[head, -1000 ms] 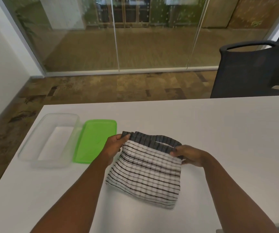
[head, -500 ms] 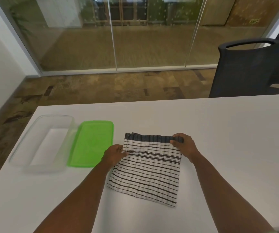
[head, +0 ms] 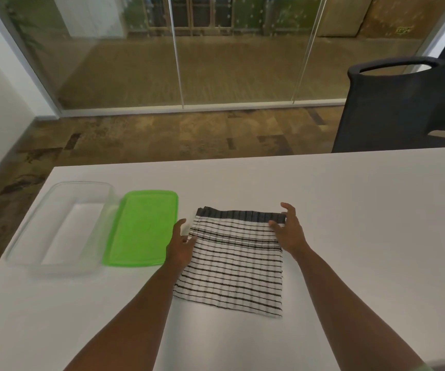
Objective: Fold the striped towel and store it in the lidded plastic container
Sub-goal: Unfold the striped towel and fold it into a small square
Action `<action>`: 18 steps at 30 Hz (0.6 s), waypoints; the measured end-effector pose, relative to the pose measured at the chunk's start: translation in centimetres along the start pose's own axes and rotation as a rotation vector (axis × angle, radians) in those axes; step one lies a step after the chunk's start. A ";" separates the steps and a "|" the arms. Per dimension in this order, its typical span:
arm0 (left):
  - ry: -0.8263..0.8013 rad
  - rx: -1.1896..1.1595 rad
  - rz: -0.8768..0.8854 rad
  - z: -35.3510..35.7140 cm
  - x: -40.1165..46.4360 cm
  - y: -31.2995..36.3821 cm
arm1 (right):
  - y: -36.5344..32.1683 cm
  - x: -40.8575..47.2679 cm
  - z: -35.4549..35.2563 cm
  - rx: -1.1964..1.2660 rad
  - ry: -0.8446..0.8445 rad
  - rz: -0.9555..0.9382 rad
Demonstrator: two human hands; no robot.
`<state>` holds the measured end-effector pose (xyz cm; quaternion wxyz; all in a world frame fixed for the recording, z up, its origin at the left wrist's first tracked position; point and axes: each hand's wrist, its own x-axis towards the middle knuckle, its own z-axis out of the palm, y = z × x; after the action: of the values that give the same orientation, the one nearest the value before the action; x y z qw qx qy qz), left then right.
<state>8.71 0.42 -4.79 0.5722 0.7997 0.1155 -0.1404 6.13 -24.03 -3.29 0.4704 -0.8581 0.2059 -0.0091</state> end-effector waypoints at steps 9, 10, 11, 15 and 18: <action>-0.097 0.475 0.175 0.4 -1.4 -1.4 | 0.4 -3.4 2.1 -0.273 0.085 0.403; -0.119 0.478 0.145 0.4 -1.6 -1.4 | 0.4 -3.5 2.1 -0.282 0.059 0.432; -0.144 0.488 0.123 0.4 -1.8 -1.3 | 0.4 -3.6 2.1 -0.291 0.038 0.454; -0.394 0.387 -0.038 -0.1 -3.4 -0.4 | 0.9 -4.2 1.4 -0.358 -0.026 0.511; -0.752 0.292 -0.330 -1.1 -4.5 -0.2 | 1.3 -5.0 1.0 -0.386 -0.070 0.489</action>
<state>4.51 1.38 -3.01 0.4250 0.7363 0.0043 -0.5265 1.32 -22.02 -3.99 0.2936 -0.8564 0.3878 0.1733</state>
